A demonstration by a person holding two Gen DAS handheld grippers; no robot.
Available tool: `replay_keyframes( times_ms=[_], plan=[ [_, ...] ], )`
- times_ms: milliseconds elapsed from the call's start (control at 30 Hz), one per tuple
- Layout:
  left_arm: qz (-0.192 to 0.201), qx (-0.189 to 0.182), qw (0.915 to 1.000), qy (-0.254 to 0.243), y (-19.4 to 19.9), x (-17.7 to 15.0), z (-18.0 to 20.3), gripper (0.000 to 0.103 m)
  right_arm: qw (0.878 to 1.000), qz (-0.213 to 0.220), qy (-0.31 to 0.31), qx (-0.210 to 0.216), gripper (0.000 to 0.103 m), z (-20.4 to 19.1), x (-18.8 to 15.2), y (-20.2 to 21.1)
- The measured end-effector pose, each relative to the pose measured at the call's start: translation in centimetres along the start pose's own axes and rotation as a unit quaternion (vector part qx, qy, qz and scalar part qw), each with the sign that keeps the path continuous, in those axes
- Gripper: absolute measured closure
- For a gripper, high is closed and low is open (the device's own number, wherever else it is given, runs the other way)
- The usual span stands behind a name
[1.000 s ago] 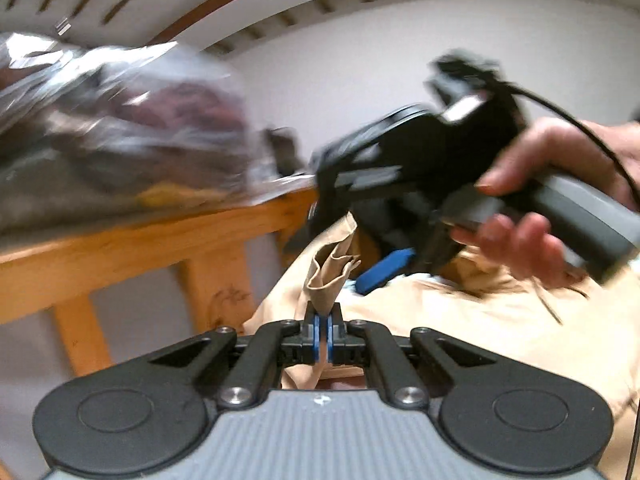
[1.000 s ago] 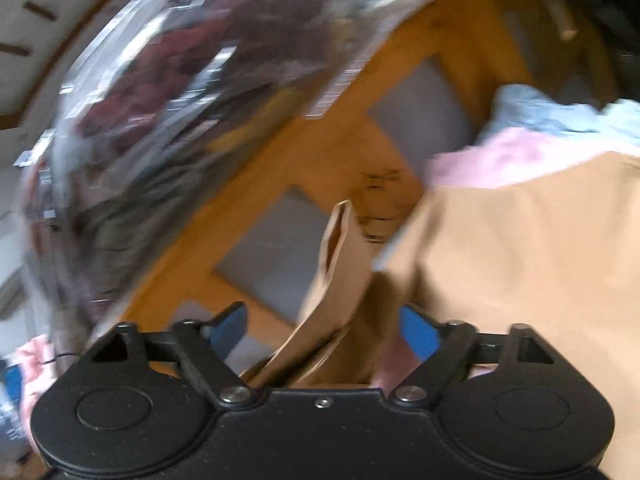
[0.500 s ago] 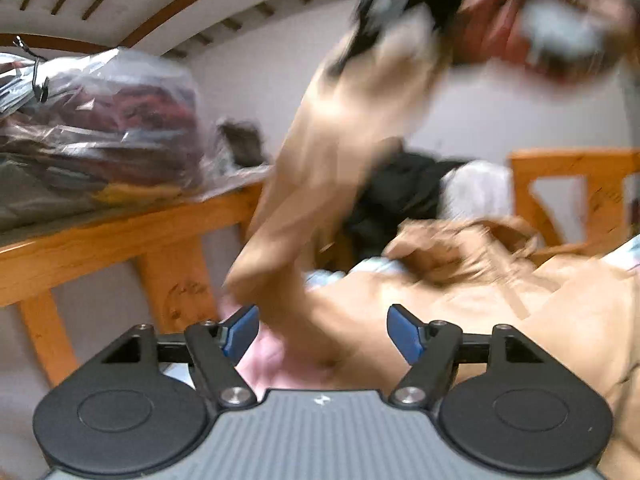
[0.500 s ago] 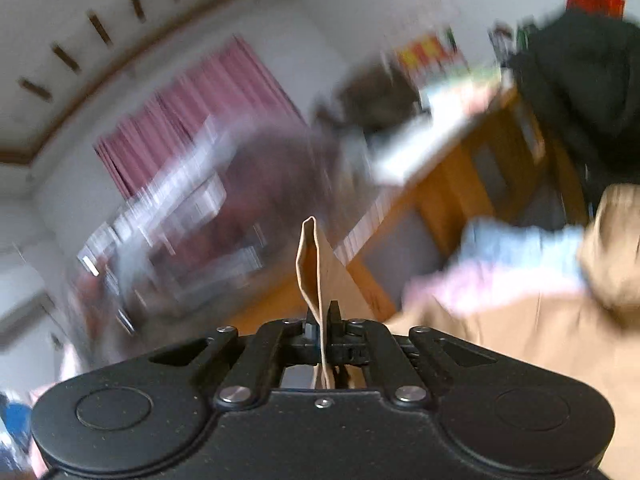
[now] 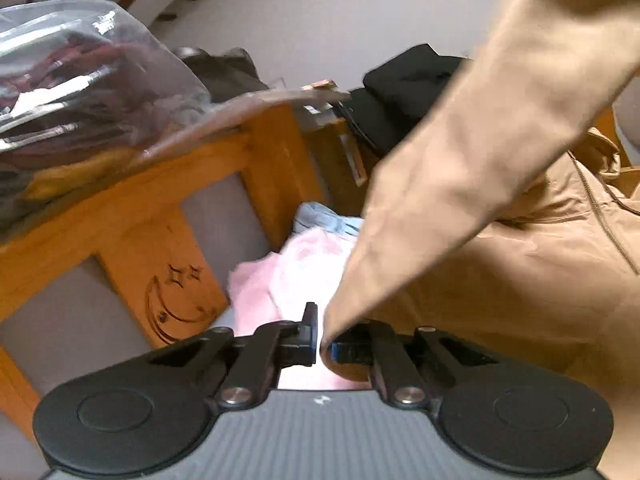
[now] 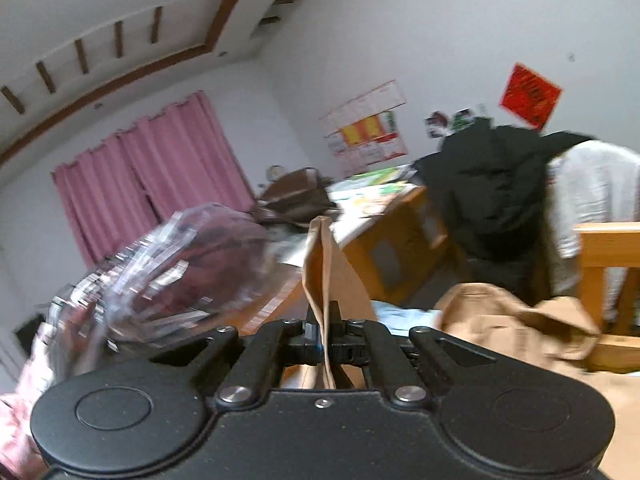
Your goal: Fold large clothes
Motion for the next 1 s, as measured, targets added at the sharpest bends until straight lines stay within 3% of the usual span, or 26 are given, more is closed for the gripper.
replay_keyframes(
  times_ms=[100,133,200,300,333,400,467,533,600,633,667,733,767,800,867,900,1000],
  plan=[
    [0.024,-0.021,0.9966,-0.075,0.7,-1.0,1.3,0.096,0.998,0.000,-0.008,-0.057,0.102,4.3,-2.9,2.1],
    [0.031,-0.045,0.9920,-0.114,1.1,-1.6,2.0,0.093,0.996,-0.005,-0.030,-0.078,0.102,6.5,-4.2,2.7],
    [0.035,-0.072,0.9813,-0.175,1.9,-2.8,3.1,0.076,0.990,-0.020,-0.061,-0.122,0.102,10.8,-7.1,3.4],
    [0.030,-0.123,0.9697,-0.209,3.0,-4.5,3.6,0.068,0.977,-0.048,-0.125,-0.164,0.102,16.9,-11.8,3.8],
    [0.025,-0.138,0.9696,-0.201,3.3,-4.8,3.2,0.065,0.973,-0.051,-0.139,-0.177,0.102,18.5,-13.3,3.8],
    [0.006,-0.165,0.9739,-0.156,3.7,-5.2,1.9,0.049,0.965,-0.062,-0.153,-0.206,0.102,20.6,-16.1,3.4],
    [-0.009,-0.195,0.9761,-0.095,3.9,-5.2,0.2,0.045,0.958,-0.067,-0.159,-0.231,0.102,22.1,-18.3,3.3],
    [-0.023,-0.211,0.9767,-0.029,3.4,-4.6,-1.7,0.041,0.952,-0.065,-0.181,-0.239,0.087,23.0,-19.7,3.7],
    [-0.033,-0.220,0.9747,0.024,2.4,-3.6,-3.0,0.035,0.949,-0.061,-0.206,-0.232,0.058,23.8,-20.7,4.3],
    [-0.041,-0.222,0.9727,0.054,1.6,-3.2,-3.5,0.035,0.948,-0.062,-0.210,-0.231,0.053,23.7,-21.2,4.3],
    [-0.058,-0.221,0.9697,0.087,0.5,-2.7,-3.8,0.035,0.947,-0.066,-0.210,-0.234,0.053,23.8,-21.7,4.3],
    [-0.086,-0.218,0.9634,0.130,-2.0,-2.1,-4.0,0.036,0.945,-0.076,-0.196,-0.249,0.062,23.7,-22.3,4.2],
    [-0.098,-0.213,0.9625,0.136,-2.8,-1.8,-3.7,0.039,0.945,-0.077,-0.182,-0.260,0.085,23.1,-22.2,4.1],
    [-0.110,-0.203,0.9643,0.130,-3.4,-1.7,-3.3,0.042,0.944,-0.076,-0.166,-0.274,0.093,22.6,-22.0,3.7],
    [-0.140,-0.170,0.9705,0.099,-5.1,-1.6,-2.0,0.040,0.943,-0.070,-0.133,-0.296,0.092,22.1,-22.4,4.0],
    [-0.147,-0.163,0.9708,0.095,-5.5,-1.8,-1.6,0.036,0.939,-0.077,-0.104,-0.317,0.086,21.7,-22.7,3.6],
    [-0.155,-0.157,0.9690,0.111,-6.2,-1.9,-1.8,0.032,0.916,-0.114,-0.009,-0.384,0.076,21.4,-24.3,2.2]
  ],
)
Point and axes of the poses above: each gripper's, at about its wrist camera, not at the fingertips, and y roughly against the way its jaws point, z to its right, x to its top, the point moved 2 cm from there along -y, roughly the way its jaws point, and after that the axes turned 7 degrees about -y, right-handed, at the moved point
